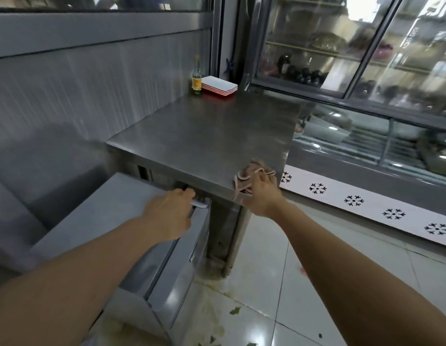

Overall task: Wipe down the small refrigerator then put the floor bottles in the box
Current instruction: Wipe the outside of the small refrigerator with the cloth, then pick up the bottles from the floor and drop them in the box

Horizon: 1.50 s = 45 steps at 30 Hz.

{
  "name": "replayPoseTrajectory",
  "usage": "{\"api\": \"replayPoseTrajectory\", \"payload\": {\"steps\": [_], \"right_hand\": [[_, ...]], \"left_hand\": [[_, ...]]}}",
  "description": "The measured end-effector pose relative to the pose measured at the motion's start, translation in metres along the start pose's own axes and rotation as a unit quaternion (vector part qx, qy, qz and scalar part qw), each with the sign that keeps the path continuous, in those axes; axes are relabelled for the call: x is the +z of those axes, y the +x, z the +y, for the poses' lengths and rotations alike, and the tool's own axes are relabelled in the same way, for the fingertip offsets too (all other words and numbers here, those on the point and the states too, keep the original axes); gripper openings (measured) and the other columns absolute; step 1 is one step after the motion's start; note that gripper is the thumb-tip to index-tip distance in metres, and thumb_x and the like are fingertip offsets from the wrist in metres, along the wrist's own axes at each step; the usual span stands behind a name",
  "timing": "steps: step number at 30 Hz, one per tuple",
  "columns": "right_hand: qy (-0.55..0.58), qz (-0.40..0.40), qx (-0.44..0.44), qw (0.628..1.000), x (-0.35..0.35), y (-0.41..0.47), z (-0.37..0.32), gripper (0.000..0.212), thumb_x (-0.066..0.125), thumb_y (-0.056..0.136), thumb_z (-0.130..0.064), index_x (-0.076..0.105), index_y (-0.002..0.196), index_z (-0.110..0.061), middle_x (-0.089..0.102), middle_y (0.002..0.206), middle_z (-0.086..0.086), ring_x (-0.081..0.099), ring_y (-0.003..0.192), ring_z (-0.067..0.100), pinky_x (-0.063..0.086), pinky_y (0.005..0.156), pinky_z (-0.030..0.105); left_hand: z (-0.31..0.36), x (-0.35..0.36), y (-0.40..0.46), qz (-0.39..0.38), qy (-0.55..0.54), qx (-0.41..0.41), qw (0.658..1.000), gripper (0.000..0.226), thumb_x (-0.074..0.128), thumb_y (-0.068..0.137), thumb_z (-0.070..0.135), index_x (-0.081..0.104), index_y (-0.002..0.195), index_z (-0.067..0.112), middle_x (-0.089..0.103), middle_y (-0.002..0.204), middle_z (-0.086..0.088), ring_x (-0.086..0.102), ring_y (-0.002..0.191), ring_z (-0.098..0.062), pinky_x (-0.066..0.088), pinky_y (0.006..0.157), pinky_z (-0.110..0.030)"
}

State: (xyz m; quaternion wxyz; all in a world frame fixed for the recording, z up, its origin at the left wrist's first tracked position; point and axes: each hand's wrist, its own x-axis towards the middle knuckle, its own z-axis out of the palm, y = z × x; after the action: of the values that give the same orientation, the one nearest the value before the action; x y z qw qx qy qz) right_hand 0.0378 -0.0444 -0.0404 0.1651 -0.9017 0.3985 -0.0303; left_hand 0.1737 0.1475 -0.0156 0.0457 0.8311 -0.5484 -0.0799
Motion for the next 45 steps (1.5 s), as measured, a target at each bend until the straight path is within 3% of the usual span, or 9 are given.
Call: {"api": "replayPoseTrajectory", "payload": {"steps": [3, 8, 12, 17, 22, 33, 38, 42, 45], "right_hand": [[-0.021, -0.024, -0.022, 0.999, 0.0, -0.031, -0.021, 0.081, 0.064, 0.084, -0.034, 0.018, 0.148, -0.014, 0.019, 0.153, 0.013, 0.012, 0.14, 0.038, 0.021, 0.114, 0.049], [-0.05, -0.079, -0.084, 0.992, 0.01, -0.094, -0.072, 0.069, 0.061, 0.086, -0.031, 0.027, 0.143, -0.015, 0.028, 0.147, 0.009, 0.023, 0.135, 0.031, 0.032, 0.109, 0.048], [-0.08, -0.126, -0.141, 0.979, 0.023, -0.141, -0.119, 0.072, 0.059, 0.089, -0.034, 0.021, 0.147, -0.014, 0.018, 0.154, 0.01, 0.014, 0.14, 0.032, 0.027, 0.112, 0.048], [-0.094, -0.144, -0.206, 0.963, 0.05, -0.185, -0.181, 0.068, 0.057, 0.091, -0.031, 0.021, 0.147, -0.014, 0.015, 0.154, 0.009, 0.015, 0.14, 0.032, 0.029, 0.112, 0.047], [-0.101, -0.177, -0.228, 0.952, 0.09, -0.215, -0.245, 0.069, 0.058, 0.091, -0.029, 0.021, 0.147, -0.013, 0.014, 0.154, 0.008, 0.02, 0.138, 0.032, 0.033, 0.109, 0.046], [-0.065, -0.248, -0.077, 0.964, 0.218, -0.266, -0.364, 0.071, 0.059, 0.09, -0.034, 0.022, 0.148, -0.015, 0.017, 0.155, 0.011, 0.022, 0.138, 0.031, 0.03, 0.11, 0.043], [-0.042, -0.275, -0.022, 0.96, 0.28, -0.288, -0.387, 0.07, 0.062, 0.088, -0.033, 0.026, 0.145, -0.014, 0.022, 0.153, 0.011, 0.024, 0.137, 0.032, 0.032, 0.11, 0.044], [-0.019, -0.299, 0.012, 0.954, 0.325, -0.294, -0.389, 0.07, 0.06, 0.089, -0.032, 0.025, 0.146, -0.014, 0.018, 0.154, 0.01, 0.02, 0.139, 0.03, 0.032, 0.11, 0.042], [-0.01, -0.308, 0.026, 0.951, 0.36, -0.294, -0.383, 0.067, 0.058, 0.09, -0.031, 0.026, 0.145, -0.014, 0.02, 0.153, 0.01, 0.024, 0.137, 0.03, 0.033, 0.109, 0.043]], "left_hand": [[-0.002, -0.013, -0.024, -0.001, -0.006, -0.017, 1.0, 0.05, 0.055, 0.09, 0.025, 0.036, 0.135, 0.014, 0.05, 0.129, -0.008, 0.052, 0.112, -0.025, 0.046, 0.087, -0.038], [-0.012, -0.025, -0.095, -0.026, -0.028, -0.062, 0.997, 0.049, 0.053, 0.088, 0.024, 0.035, 0.133, 0.014, 0.049, 0.125, -0.007, 0.05, 0.111, -0.025, 0.043, 0.089, -0.035], [-0.03, -0.029, -0.159, -0.049, -0.04, -0.109, 0.992, 0.049, 0.053, 0.086, 0.022, 0.037, 0.132, 0.015, 0.048, 0.126, -0.006, 0.048, 0.114, -0.025, 0.042, 0.092, -0.037], [-0.072, -0.026, -0.227, -0.051, -0.058, -0.14, 0.987, 0.03, 0.051, 0.087, 0.022, 0.044, 0.114, 0.013, 0.053, 0.116, -0.008, 0.053, 0.107, -0.027, 0.046, 0.084, -0.039], [-0.138, -0.011, -0.279, -0.057, -0.068, -0.171, 0.981, 0.053, 0.054, 0.089, 0.023, 0.035, 0.137, 0.016, 0.046, 0.136, -0.008, 0.046, 0.122, -0.027, 0.041, 0.099, -0.042], [-0.303, 0.051, -0.351, -0.188, -0.024, -0.087, 0.978, 0.053, 0.052, 0.091, 0.039, 0.036, 0.135, 0.014, 0.049, 0.129, -0.011, 0.049, 0.116, -0.028, 0.043, 0.094, -0.041], [-0.35, 0.094, -0.365, -0.224, -0.039, -0.071, 0.971, 0.036, 0.052, 0.09, 0.027, 0.044, 0.123, 0.018, 0.055, 0.12, -0.009, 0.054, 0.106, -0.028, 0.045, 0.086, -0.039], [-0.372, 0.131, -0.369, -0.236, -0.073, -0.054, 0.968, 0.046, 0.053, 0.087, 0.022, 0.039, 0.131, 0.03, 0.056, 0.119, -0.007, 0.057, 0.102, -0.028, 0.046, 0.082, -0.037], [-0.383, 0.165, -0.368, -0.252, -0.05, -0.059, 0.965, 0.047, 0.054, 0.086, 0.022, 0.039, 0.13, 0.024, 0.054, 0.125, -0.006, 0.056, 0.107, -0.027, 0.043, 0.086, -0.038]]}}
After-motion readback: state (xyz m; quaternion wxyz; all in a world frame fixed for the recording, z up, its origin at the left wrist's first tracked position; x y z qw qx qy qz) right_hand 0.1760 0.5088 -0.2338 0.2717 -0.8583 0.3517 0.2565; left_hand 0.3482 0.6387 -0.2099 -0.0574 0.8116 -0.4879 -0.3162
